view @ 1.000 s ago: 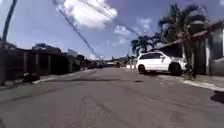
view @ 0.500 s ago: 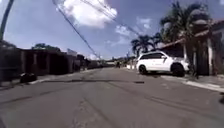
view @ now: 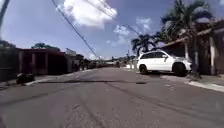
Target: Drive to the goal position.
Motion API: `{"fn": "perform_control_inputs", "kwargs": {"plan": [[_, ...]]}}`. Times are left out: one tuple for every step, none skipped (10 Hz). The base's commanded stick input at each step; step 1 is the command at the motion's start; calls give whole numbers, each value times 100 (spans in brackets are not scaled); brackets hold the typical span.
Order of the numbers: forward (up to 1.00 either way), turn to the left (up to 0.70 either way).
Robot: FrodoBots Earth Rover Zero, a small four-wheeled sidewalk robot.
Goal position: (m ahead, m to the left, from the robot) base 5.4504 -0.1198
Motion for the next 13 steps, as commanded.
{"fn": "perform_control_inputs", "kwargs": {"plan": [[45,0],[45,0],[45,0],[45,0],[45,0],[45,0],[45,0],[45,0],[45,0],[45,0],[45,0],[45,0],[45,0]]}}
